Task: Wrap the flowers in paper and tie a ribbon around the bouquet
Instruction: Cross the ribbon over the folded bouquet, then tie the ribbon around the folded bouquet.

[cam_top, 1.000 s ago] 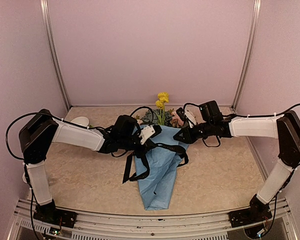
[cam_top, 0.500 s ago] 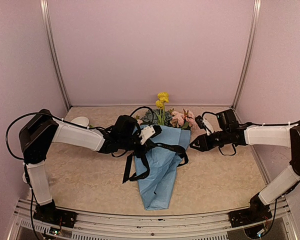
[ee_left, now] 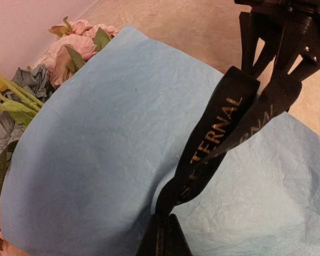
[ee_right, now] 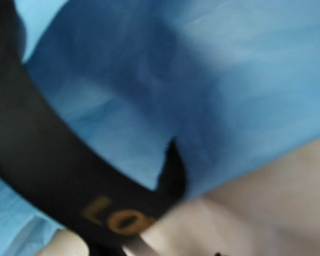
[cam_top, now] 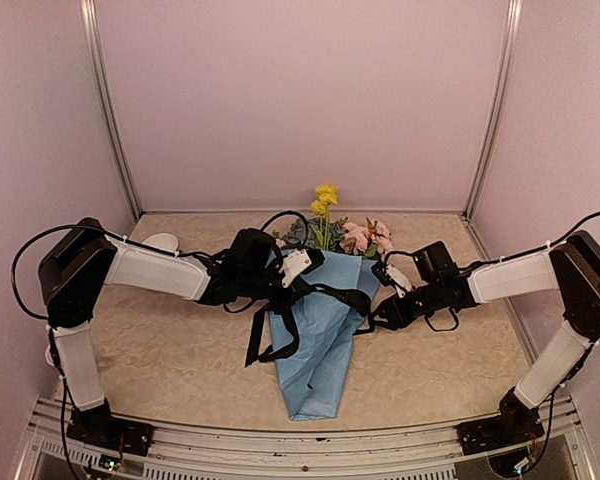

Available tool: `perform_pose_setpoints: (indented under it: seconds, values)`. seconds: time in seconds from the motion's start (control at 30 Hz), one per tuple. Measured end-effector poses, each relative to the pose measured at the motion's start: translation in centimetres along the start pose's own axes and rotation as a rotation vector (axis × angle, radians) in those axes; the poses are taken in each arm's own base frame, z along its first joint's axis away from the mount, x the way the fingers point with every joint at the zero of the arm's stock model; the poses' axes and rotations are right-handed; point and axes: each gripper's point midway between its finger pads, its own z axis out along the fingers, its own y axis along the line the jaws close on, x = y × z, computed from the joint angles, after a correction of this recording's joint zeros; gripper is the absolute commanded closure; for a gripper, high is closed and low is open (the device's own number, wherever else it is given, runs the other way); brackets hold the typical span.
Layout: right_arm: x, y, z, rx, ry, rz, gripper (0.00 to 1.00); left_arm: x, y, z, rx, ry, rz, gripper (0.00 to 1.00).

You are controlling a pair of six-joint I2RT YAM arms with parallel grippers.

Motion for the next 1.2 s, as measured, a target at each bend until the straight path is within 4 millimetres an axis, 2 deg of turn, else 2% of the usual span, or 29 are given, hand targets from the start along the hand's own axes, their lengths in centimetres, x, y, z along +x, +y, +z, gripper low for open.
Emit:
perform_pose_setpoints:
  seconds: [0.27, 0.6, 0.77, 0.87, 0.97, 1.03, 1.1, 1.2]
  values:
    - [-0.8, 1.9, 1.0, -0.033, -0.029, -0.079, 0.51, -0.1, 0.1, 0.1, 0.000, 0.000, 0.000, 1.00]
    - [-3.7, -0.8, 1.0, 0.142, -0.089, -0.100, 0.39, -0.3, 0.1, 0.2, 0.000, -0.003, 0.001, 1.00]
    - [-4.5, -1.3, 1.6, 0.158, -0.108, -0.109, 0.43, -0.3, 0.2, 0.3, 0.002, 0.001, 0.000, 1.00]
    - [-4.7, -1.0, 1.9, 0.137, -0.120, -0.117, 0.44, -0.4, 0.1, 0.3, 0.005, 0.000, 0.000, 1.00]
    - [-5.7, -0.6, 1.8, 0.116, -0.165, -0.136, 0.45, -0.3, 0.0, 0.3, 0.010, 0.004, -0.001, 1.00]
    - [-6.4, -0.2, 1.7, 0.097, -0.201, -0.154, 0.50, -0.2, 0.0, 0.3, 0.011, 0.006, -0.001, 1.00]
    - [-6.7, 0.2, 1.7, 0.078, -0.225, -0.173, 0.60, -0.2, 0.0, 0.4, 0.012, 0.008, -0.003, 1.00]
    - [-6.9, 0.7, 1.6, 0.054, -0.246, -0.193, 0.93, 0.0, 0.0, 0.4, 0.016, 0.014, -0.004, 1.00]
